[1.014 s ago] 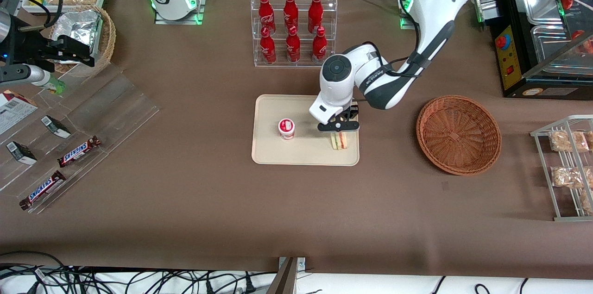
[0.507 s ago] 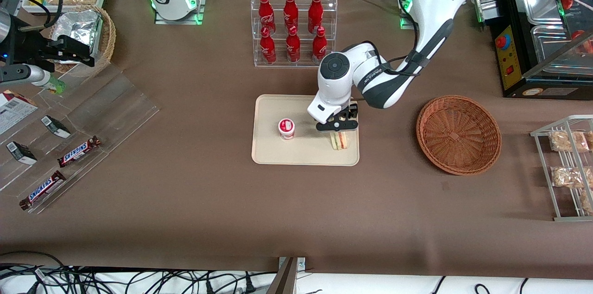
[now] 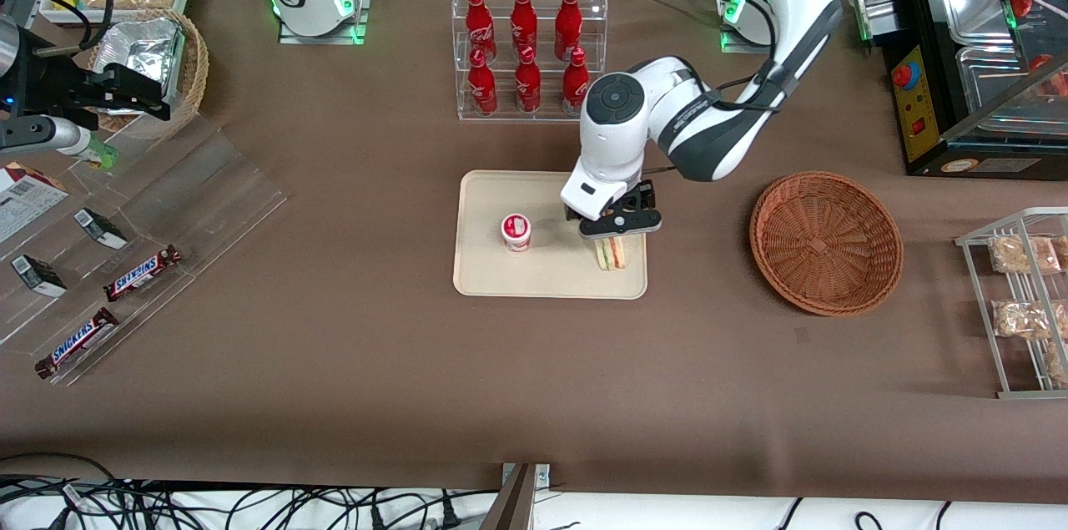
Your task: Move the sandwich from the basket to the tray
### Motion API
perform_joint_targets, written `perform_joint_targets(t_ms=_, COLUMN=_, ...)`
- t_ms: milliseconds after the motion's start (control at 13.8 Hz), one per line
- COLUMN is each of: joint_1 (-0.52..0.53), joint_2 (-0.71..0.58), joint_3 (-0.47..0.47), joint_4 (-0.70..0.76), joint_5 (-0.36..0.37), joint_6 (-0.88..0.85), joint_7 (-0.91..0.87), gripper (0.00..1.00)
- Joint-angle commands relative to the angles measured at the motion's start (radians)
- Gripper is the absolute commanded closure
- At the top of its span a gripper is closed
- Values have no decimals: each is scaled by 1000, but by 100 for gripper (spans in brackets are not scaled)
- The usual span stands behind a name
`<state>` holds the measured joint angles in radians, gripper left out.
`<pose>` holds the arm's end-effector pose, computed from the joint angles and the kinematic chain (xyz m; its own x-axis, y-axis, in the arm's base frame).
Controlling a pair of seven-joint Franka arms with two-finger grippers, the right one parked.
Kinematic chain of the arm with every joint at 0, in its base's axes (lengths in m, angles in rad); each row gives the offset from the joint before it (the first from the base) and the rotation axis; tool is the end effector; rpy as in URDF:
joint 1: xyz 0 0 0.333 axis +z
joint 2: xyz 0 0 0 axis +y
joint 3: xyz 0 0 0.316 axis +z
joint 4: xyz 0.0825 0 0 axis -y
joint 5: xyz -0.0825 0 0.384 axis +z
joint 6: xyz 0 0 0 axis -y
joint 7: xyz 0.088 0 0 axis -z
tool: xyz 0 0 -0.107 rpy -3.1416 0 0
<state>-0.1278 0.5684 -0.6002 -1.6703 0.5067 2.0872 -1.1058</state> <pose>0.5451 -0.3901 0.3166 0.9800 0.1785 0.0885 0.1863 -0.9783 -0.0906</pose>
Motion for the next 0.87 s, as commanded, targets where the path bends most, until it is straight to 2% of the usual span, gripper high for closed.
perform_joint_targets(t_ms=0, joint_1=14, joint_2=-36, joint_3=-3, joint_4=105, joint_5=-27, joint_6=-151, joint_7=3, gripper=0)
perform_joint_targets(t_ms=217, joint_1=62, joint_2=-80, joint_3=-4, joint_4=184, joint_5=-45, joint_6=-240, joint_7=-2, gripper=0)
perform_joint_targets(t_ms=652, joint_1=198, joint_2=-209, joint_3=-9, joint_4=193, joint_5=-141, joint_6=-298, joint_7=39, gripper=0)
perform_joint_targets(t_ms=797, joint_1=249, joint_2=-246, joint_3=-9, joint_4=199, joint_5=-209, joint_6=-329, joint_7=125, gripper=0)
